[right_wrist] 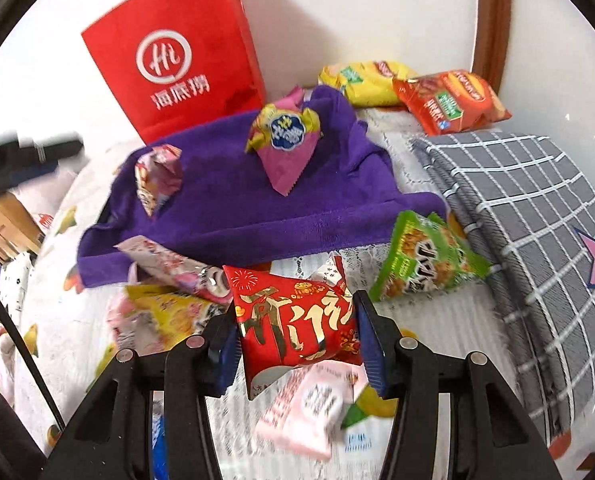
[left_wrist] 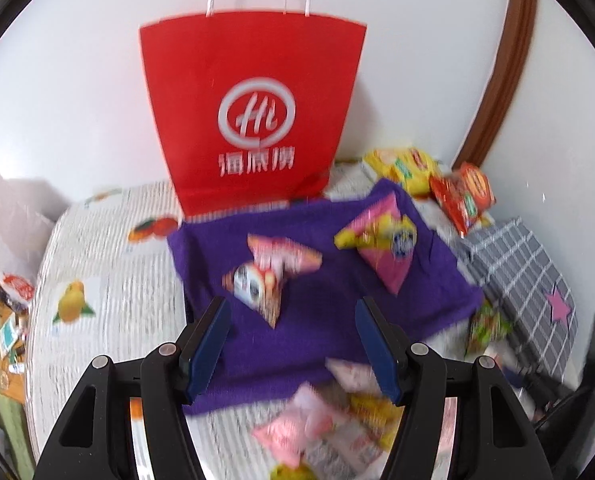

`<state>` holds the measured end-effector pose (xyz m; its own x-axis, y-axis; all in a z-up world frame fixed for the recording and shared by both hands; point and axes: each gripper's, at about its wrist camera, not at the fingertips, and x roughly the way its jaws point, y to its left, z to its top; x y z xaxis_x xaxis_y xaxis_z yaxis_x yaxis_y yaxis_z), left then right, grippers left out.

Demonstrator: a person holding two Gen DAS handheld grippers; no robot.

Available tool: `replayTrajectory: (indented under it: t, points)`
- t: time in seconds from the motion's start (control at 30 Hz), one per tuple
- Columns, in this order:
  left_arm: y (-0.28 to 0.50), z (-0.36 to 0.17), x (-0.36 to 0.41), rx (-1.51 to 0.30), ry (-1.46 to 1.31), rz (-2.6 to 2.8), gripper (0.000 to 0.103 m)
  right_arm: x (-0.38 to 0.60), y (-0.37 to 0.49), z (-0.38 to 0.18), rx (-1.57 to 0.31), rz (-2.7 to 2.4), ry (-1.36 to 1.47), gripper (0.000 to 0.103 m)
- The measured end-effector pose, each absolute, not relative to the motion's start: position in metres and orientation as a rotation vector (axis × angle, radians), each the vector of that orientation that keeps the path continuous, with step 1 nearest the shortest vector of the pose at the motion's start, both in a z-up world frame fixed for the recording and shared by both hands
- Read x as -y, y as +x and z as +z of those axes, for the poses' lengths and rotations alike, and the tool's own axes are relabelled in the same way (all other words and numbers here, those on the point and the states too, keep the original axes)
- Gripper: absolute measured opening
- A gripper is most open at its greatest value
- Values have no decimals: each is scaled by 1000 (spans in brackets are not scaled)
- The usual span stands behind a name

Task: Organize snacks
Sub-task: 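Lift the red packet with the right gripper while the left grasps the pink peach packet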

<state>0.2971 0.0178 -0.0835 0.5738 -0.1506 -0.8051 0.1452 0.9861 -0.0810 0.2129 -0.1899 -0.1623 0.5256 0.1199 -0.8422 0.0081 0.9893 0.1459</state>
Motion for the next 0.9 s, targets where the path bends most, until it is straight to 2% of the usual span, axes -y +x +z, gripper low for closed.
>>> replayTrajectory:
  t: [0.4, 0.9]
  points:
    - [238, -149, -26, -1089, 44, -183, 63, 188, 180, -152, -1000, 79, 156, 50]
    - [251, -195, -19, -1127, 46, -275, 65, 199, 182, -176, -1051, 54, 166, 51]
